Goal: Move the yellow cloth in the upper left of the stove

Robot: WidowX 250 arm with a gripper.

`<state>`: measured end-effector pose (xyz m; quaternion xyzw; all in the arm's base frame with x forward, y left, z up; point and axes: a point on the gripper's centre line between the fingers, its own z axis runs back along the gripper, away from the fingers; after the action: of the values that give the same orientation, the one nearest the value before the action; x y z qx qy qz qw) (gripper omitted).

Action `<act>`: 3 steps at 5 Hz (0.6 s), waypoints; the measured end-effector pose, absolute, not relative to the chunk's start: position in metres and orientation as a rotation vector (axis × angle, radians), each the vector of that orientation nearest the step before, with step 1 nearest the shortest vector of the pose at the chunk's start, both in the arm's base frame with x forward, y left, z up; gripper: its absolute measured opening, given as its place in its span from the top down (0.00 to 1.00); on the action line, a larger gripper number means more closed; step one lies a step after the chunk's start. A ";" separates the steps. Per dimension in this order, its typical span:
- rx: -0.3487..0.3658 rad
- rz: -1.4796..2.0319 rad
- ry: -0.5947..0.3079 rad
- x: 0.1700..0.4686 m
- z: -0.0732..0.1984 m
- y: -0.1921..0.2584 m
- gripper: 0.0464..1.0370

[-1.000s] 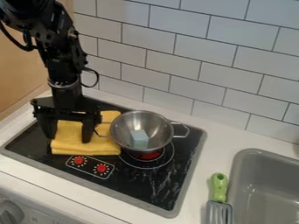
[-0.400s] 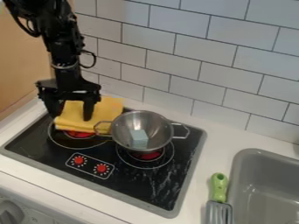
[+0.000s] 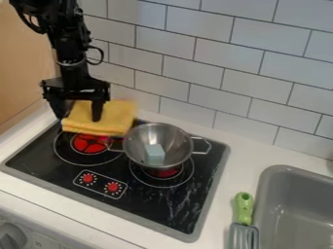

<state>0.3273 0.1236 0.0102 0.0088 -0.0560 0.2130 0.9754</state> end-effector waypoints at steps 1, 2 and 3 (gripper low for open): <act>0.019 0.428 -0.119 0.330 0.012 0.124 0.04; 0.014 0.432 -0.118 0.330 0.012 0.124 0.04; 0.014 0.432 -0.118 0.330 0.013 0.124 0.04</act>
<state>0.3295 0.1237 0.0126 0.0069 -0.0586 0.2142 0.9750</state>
